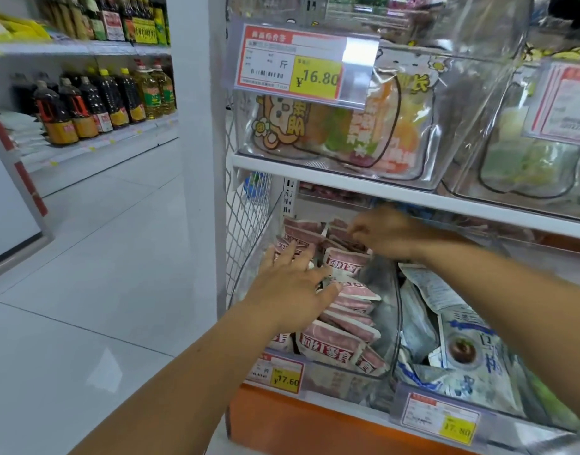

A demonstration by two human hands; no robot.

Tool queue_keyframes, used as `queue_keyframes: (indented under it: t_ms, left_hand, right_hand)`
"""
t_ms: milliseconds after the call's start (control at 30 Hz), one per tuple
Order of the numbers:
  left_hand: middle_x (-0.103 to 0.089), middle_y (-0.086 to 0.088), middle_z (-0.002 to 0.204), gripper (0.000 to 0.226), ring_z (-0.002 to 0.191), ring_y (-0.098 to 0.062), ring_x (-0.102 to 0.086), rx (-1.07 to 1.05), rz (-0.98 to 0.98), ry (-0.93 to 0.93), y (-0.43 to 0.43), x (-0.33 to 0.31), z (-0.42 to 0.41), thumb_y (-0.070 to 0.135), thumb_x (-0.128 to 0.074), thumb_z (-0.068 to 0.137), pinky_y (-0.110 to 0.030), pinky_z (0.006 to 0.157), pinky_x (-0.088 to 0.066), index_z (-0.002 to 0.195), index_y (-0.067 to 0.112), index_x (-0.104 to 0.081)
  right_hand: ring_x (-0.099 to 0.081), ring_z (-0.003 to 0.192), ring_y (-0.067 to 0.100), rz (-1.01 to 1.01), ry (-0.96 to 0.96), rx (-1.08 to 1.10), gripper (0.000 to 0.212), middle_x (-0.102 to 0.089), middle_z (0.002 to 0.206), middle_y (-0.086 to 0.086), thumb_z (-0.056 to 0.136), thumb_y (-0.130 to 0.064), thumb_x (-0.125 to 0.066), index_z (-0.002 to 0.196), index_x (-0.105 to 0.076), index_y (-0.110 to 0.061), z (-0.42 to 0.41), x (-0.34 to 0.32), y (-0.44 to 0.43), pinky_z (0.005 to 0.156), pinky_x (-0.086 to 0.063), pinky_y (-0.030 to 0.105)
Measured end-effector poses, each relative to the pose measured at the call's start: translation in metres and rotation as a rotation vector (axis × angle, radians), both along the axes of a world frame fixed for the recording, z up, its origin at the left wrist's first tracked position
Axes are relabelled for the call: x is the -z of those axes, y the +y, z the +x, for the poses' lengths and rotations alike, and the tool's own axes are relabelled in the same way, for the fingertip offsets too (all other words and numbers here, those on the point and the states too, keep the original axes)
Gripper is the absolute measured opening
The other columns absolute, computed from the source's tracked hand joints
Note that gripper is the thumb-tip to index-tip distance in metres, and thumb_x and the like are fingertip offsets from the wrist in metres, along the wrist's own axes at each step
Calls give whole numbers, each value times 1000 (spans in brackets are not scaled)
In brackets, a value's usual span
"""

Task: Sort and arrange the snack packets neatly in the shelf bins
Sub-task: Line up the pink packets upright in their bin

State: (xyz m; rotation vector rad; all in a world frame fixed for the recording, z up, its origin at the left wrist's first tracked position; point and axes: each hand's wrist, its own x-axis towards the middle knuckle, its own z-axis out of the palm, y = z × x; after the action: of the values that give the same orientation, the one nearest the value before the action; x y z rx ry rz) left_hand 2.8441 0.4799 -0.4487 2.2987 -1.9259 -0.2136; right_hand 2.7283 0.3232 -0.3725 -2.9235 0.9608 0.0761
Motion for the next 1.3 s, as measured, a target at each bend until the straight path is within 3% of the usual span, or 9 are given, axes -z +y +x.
queue_keyframes:
  t_ms: [233,400,533,667,800,900,1067,1167,1300]
  left_hand:
    - [-5,5,162,65,148,-17,3,-19,-219,-22,-8,3,6,58,-26,94,-54,118,2,152,34,-9]
    - [-1,6,162,64,148,-17,7,-60,-230,-19,-31,8,15,52,-28,96,-53,118,3,152,29,-9]
    - [-5,6,162,64,148,-18,1,-79,-190,-38,-37,8,18,54,-29,93,-53,118,1,152,31,-16]
    - [-17,2,160,66,148,-21,-8,-106,-184,-54,-37,11,17,56,-28,91,-51,118,-2,151,32,-19]
    - [-19,0,160,62,146,-23,-12,-100,-222,-63,-36,11,17,54,-32,91,-48,118,-4,149,33,-24]
    - [-16,0,160,58,146,-24,-13,-82,-242,-54,-35,10,17,55,-37,90,-48,117,-7,144,37,-33]
    - [-8,1,162,48,147,-24,-10,-88,-207,-21,-33,9,19,55,-39,91,-47,118,-7,134,37,-50]
    - [-7,0,162,46,147,-23,-10,-95,-210,-16,-33,12,20,55,-37,91,-47,118,-7,131,38,-51]
    - [-5,2,162,47,147,-23,-9,-88,-209,-6,-34,12,19,55,-35,90,-49,117,-7,133,41,-49]
  right_hand:
    - [-59,73,17,-26,82,-33,23,-61,77,-5,80,-46,-61,84,-57,-24,34,23,-17,60,-42,31]
    - [-63,76,19,-127,178,-121,12,-67,83,-1,89,-25,-53,85,-64,-21,35,25,-26,69,-51,33]
    - [-60,74,19,-203,167,-191,25,-57,74,-8,85,-7,-51,73,-52,-28,25,12,-29,64,-43,28]
    - [-57,90,22,-158,264,-160,26,-62,100,5,83,-9,-60,106,-58,-22,29,29,-24,69,-38,28]
    - [-56,81,13,-48,4,-123,21,-61,93,-9,88,-36,-59,108,-55,-31,20,23,-28,63,-39,27]
    - [-57,76,15,-76,63,-94,7,-61,81,-6,85,-31,-58,90,-60,-26,15,20,-17,56,-38,28]
    - [-46,58,19,-133,214,-45,32,-42,58,0,83,-3,-52,55,-44,-16,21,15,-22,51,-34,27]
    - [-35,50,12,-181,245,-49,36,-35,57,-1,86,2,-46,56,-36,-16,14,9,-30,45,-27,17]
    - [-51,65,17,-271,458,-76,16,-46,68,-2,91,-2,-49,86,-63,-8,17,14,-17,53,-36,24]
